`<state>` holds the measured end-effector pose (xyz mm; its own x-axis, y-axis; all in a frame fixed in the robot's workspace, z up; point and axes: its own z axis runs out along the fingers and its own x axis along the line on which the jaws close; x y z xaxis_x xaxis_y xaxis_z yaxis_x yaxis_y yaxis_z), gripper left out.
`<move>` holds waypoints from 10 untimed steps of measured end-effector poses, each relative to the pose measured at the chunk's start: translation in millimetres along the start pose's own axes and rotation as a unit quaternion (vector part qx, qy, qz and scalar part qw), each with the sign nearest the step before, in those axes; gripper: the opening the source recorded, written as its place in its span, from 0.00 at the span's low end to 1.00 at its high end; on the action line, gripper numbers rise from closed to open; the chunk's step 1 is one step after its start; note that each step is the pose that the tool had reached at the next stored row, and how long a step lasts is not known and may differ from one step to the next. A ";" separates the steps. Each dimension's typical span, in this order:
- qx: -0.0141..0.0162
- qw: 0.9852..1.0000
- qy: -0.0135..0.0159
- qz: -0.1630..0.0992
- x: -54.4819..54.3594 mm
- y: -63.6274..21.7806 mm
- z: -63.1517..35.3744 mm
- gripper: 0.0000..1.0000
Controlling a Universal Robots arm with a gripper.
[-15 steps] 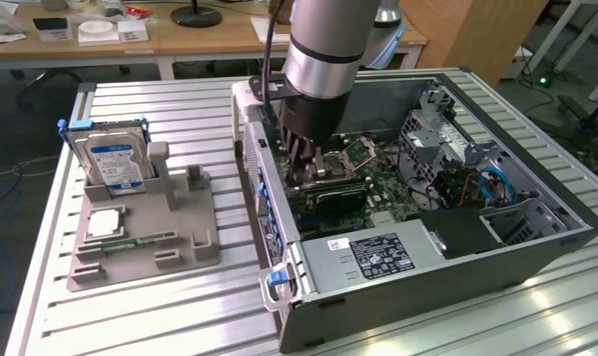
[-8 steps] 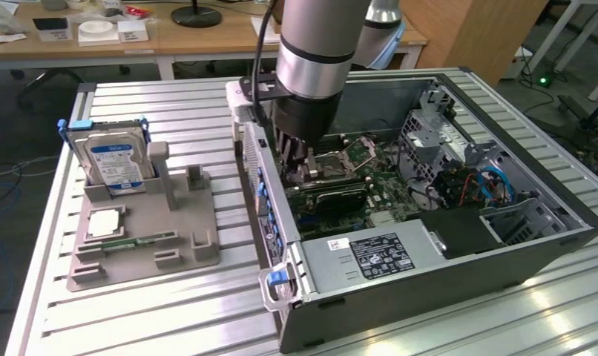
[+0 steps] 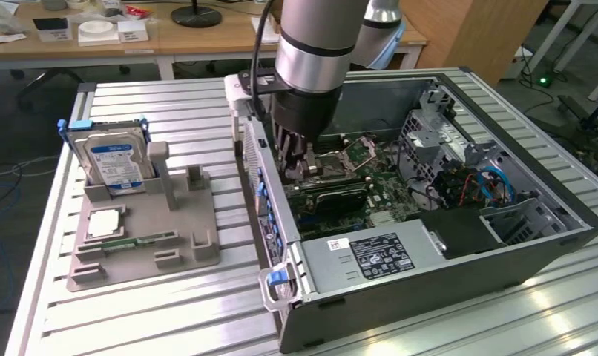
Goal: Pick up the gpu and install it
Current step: 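Press down on the gpu until it lock into place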
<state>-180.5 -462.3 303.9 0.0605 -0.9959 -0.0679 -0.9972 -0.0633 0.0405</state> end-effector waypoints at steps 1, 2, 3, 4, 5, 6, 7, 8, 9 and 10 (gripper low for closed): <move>0.000 1.000 0.000 0.000 0.0 0.0 0.0 0.11; 0.000 1.000 0.000 0.000 0.1 -0.1 0.4 0.11; 0.000 1.000 0.000 0.000 0.1 -0.1 1.2 0.11; 0.000 1.000 0.000 0.000 0.2 0.2 1.7 0.11; 0.000 1.000 0.000 0.000 0.1 0.5 1.8 0.11; 0.000 1.000 0.000 0.000 0.1 1.3 1.8 0.11; 0.000 1.000 0.000 0.000 0.0 2.4 2.0 0.11; 0.000 1.000 0.000 0.000 0.0 3.1 2.1 0.11; 0.000 1.000 0.000 0.000 0.0 3.3 2.4 0.11; 0.000 1.000 0.000 0.000 0.0 3.4 2.9 0.11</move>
<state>-184.0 -462.4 301.1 0.0608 -0.9958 -0.0682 -0.9971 -0.0637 0.0411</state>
